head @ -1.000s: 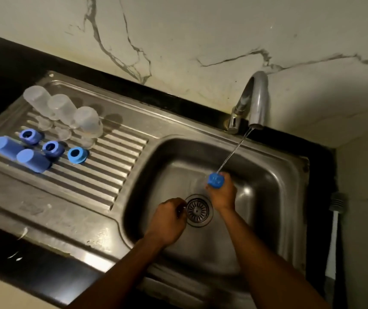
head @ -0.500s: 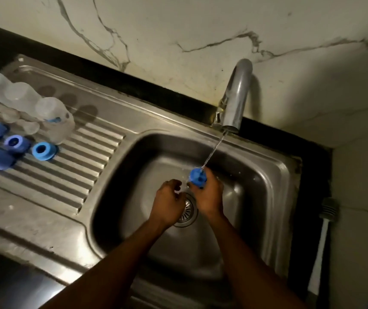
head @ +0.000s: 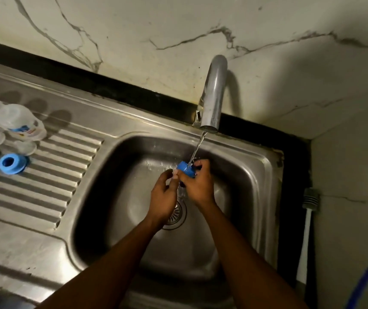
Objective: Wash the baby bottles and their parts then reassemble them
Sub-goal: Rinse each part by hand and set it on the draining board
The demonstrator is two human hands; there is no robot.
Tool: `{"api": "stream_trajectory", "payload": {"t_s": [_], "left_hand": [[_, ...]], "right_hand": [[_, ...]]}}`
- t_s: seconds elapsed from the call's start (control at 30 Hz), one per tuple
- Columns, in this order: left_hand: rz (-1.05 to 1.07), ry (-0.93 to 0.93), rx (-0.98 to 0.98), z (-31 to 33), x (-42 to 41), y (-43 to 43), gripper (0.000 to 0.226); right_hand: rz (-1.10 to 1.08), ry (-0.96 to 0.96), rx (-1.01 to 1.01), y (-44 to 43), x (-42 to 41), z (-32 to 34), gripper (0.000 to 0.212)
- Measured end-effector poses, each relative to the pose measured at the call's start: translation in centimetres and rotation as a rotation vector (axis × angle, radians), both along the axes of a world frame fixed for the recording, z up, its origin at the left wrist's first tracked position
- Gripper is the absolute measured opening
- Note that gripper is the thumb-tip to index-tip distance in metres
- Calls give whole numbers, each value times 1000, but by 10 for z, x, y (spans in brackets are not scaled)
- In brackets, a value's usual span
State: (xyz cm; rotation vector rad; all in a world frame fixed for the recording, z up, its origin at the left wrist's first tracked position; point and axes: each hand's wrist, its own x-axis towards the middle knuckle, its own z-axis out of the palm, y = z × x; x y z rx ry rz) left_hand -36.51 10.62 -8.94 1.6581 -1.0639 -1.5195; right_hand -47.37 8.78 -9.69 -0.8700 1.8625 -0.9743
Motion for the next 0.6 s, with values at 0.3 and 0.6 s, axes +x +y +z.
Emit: {"api": "stream_trajectory", "payload": {"t_s": [0.3, 0.6], "left_hand": [[71, 577, 172, 25, 3, -40, 30], [31, 715, 258, 37, 13, -63, 36]], "right_hand": [[-66, 129, -190, 10, 24, 39, 23], [338, 19, -68, 15, 15, 78, 37]]}}
